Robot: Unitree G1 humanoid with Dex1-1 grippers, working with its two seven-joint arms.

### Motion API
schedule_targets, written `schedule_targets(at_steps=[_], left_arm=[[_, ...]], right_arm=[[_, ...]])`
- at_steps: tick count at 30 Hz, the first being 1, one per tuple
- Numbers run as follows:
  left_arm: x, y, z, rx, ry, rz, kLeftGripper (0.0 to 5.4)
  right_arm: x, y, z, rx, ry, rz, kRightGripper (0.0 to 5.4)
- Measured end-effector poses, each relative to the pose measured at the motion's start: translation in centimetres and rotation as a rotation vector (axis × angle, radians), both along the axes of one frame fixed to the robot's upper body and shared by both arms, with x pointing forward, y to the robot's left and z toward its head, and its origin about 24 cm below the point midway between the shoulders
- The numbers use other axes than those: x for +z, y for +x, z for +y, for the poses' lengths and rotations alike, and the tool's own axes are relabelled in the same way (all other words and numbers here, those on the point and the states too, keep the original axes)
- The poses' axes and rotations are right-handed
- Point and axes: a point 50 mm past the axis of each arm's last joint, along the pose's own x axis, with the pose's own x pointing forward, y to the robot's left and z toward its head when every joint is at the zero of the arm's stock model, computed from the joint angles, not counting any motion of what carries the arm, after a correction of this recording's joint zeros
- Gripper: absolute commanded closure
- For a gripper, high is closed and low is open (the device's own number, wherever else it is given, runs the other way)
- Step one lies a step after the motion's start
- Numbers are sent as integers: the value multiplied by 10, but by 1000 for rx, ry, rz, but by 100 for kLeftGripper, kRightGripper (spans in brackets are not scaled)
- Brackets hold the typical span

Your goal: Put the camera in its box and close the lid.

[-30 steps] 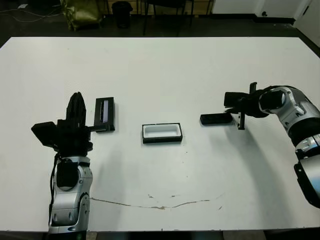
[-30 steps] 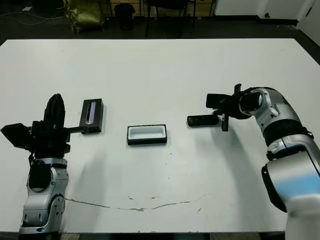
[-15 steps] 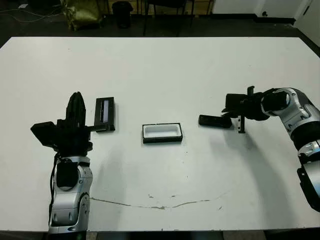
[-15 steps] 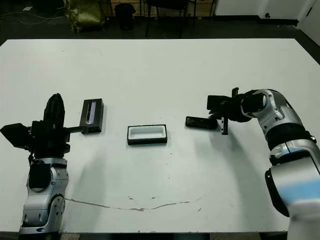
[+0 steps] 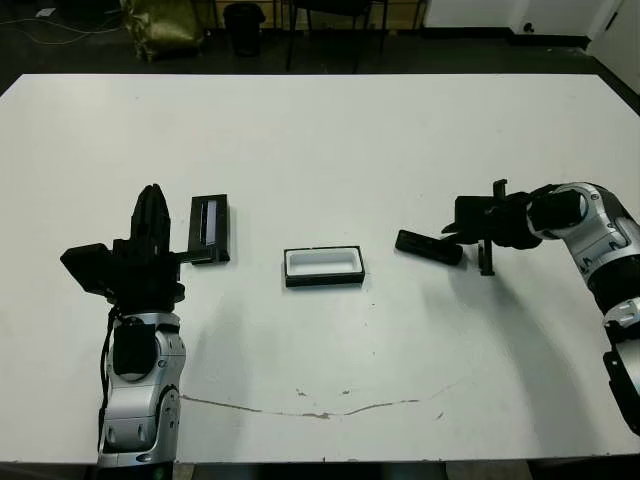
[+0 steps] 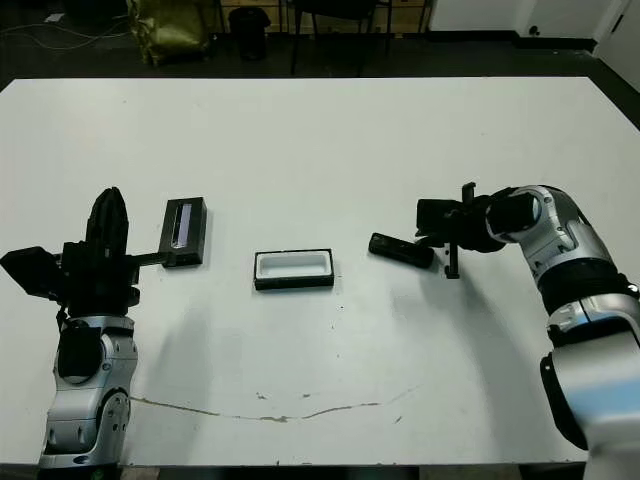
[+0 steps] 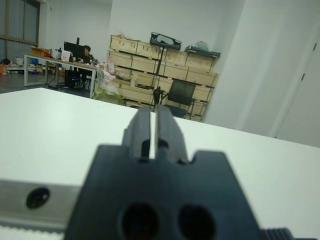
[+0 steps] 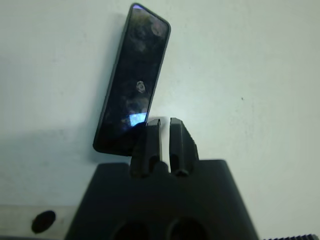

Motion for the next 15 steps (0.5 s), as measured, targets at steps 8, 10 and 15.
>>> schedule_targets(at_steps=[8,10,15], left_arm=[[0,0,1,-3,-5,-5,538],[0,0,1,-2,-3,-4,538],[0,0,1,5,4,-3,538]], right_arm=[[3,-3,3,5,-4,17,540],[3,-4,4,10,-5,19,540],[2,-7,4,16,-9,29,540]])
